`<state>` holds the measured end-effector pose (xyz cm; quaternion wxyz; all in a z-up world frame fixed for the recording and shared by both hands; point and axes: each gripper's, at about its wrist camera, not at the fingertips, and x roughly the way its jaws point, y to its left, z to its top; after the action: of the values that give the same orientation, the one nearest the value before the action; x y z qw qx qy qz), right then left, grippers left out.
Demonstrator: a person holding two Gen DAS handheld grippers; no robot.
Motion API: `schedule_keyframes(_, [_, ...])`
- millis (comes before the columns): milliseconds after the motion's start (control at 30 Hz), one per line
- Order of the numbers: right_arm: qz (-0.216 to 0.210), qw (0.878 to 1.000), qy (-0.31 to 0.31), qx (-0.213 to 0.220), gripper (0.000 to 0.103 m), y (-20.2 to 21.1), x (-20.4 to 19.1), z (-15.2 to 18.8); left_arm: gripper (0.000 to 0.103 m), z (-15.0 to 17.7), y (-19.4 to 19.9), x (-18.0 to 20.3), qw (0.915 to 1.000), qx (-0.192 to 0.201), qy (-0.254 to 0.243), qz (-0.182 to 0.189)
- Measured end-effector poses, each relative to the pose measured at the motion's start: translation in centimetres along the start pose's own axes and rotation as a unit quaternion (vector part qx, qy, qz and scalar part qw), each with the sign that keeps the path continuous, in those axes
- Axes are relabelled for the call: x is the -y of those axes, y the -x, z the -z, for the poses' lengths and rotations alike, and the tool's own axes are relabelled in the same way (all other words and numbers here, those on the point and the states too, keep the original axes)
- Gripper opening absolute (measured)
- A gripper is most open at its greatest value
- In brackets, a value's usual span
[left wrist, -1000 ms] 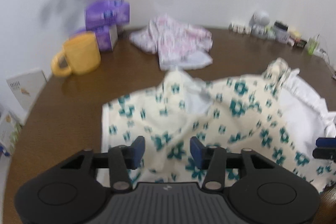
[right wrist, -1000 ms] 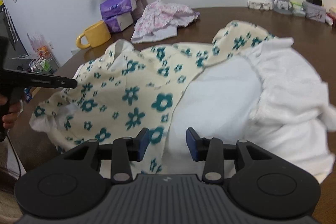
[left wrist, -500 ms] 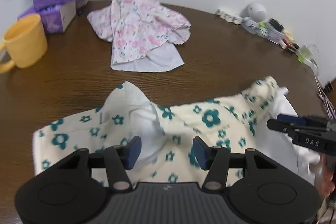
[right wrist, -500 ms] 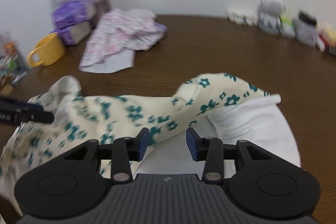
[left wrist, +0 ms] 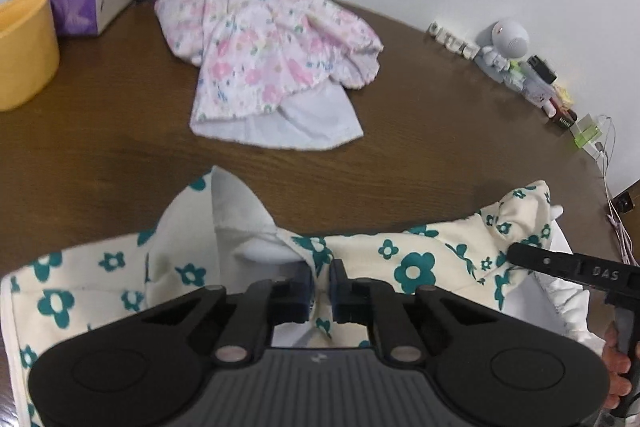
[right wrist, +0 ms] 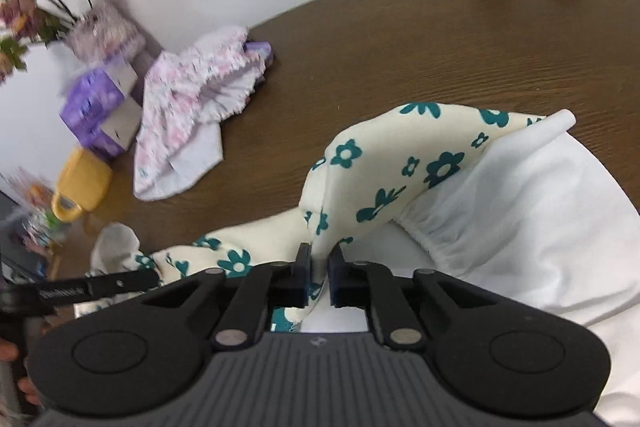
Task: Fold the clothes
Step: 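Grasp the shirt's hem edge with the right gripper while the left gripper grasps beside it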
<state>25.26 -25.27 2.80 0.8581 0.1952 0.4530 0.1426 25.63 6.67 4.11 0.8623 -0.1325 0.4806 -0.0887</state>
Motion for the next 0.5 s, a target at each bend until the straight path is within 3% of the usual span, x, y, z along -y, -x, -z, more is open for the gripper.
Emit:
schedule_keyframes(200, [-0.037,0.998,-0.019,0.050,0.006,0.7,0.7,0.2,0.008,-0.4,0.5,-0.7,0.9980,0.061,0.006,0.012])
schedule_keyframes(500, [-0.013,0.999,-0.029,0.033,0.007,-1.6,1.3,0.1,0.009,-0.3,-1.3,-0.8,0.9988,0.042,-0.003,-0.026])
